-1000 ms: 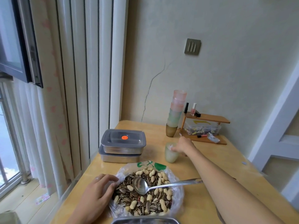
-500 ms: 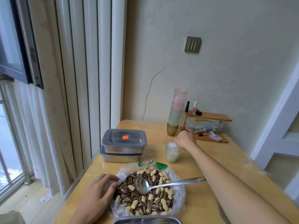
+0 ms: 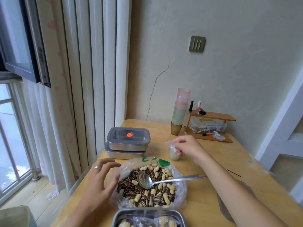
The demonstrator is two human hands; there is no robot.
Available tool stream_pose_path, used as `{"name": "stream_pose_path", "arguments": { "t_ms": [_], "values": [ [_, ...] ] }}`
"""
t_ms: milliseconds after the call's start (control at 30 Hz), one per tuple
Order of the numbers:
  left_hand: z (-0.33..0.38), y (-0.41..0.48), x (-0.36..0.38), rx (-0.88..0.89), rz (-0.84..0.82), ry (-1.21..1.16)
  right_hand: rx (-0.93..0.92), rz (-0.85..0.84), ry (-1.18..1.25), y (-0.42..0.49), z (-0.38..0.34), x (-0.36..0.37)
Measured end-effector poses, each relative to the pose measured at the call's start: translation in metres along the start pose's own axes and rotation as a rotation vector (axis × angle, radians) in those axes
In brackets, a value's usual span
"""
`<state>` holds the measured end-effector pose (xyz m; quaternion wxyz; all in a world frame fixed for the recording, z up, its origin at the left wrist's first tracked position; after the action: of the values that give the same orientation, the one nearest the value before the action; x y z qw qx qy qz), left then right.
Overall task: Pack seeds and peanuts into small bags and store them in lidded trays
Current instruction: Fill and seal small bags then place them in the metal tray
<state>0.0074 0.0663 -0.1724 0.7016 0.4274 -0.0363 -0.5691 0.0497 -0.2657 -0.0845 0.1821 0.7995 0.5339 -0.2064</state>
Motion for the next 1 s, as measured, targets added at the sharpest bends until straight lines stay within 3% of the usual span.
{"name": "stream_pose_path", "arguments": {
  "t_ms": [100,333,733,1000],
  "values": [
    [0.033,0.009,0.003,0.049,-0.019,-0.074,-0.011,-0.114,0.128,-0.041,0.003,0.025],
    [0.064,0.022,0.063,-0.239,-0.375,-0.401,0.025,-0.226,0.469,-0.086,0.023,0.077],
    [0.045,0.016,0.079,-0.441,-0.297,-0.673,-0.179,-0.060,0.387,-0.080,0.036,0.079],
    [0.046,0.021,0.073,-0.443,-0.255,-0.726,-0.078,-0.066,0.651,-0.081,0.034,0.073]
  ]
}}
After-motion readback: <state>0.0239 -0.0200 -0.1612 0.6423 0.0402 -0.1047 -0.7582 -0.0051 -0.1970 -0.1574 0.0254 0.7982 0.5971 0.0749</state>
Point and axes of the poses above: each hand's wrist, its own y-axis towards the middle knuckle, its own x-axis out of the palm, z = x × y, the point moved 6 cm from there along y, towards the middle knuckle, and after that the axes turned 10 degrees about z, right-handed, at the moved point
